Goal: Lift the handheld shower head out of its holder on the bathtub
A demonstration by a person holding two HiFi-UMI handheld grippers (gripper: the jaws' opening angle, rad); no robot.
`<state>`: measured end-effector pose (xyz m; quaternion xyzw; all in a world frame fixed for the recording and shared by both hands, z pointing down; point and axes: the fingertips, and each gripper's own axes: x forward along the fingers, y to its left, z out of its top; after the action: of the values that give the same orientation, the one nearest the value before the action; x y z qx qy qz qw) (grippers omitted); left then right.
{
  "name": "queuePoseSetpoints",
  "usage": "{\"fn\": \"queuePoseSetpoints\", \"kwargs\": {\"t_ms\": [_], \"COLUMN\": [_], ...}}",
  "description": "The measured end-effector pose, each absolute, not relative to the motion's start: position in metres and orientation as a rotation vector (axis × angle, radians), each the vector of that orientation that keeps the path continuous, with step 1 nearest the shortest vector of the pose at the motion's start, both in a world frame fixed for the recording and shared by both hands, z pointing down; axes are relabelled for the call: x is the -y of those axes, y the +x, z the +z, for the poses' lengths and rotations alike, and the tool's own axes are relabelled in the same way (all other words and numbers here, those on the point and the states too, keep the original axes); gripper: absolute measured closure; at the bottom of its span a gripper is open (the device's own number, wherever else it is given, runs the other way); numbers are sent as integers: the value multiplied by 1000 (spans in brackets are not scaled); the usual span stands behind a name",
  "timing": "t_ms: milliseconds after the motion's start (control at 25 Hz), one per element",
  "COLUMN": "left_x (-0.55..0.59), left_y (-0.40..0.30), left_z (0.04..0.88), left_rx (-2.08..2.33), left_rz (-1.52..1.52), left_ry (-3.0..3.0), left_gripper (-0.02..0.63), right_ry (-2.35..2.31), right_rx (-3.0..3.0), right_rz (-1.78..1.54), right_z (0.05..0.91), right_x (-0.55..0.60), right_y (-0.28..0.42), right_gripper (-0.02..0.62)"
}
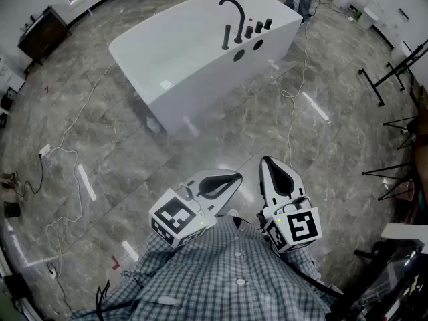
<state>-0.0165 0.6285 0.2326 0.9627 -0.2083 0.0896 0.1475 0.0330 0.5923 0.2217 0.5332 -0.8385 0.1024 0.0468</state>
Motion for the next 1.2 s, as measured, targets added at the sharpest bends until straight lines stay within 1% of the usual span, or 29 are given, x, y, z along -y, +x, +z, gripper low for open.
{"fn": "queuePoseSetpoints", "kwargs": {"t_ms": [360, 840, 1200], "left_x": [-628, -628, -628], "left_y": [-18, -9, 7], "left_z": [233, 239, 240], "left_rx": [606, 616, 692], "left_rz": [204, 218, 233], "left_ry": [2736, 2726, 2715], "left_gripper": [597, 597, 597], "right_ry": [1608, 1572, 1498], "right_rx": [2562, 2580, 2624], "right_rz": [320, 305, 258], "right_z": [225, 228, 225], "right_x": [-596, -600, -602], "right_y": [34, 39, 58], "right_gripper": [580, 578, 578]}}
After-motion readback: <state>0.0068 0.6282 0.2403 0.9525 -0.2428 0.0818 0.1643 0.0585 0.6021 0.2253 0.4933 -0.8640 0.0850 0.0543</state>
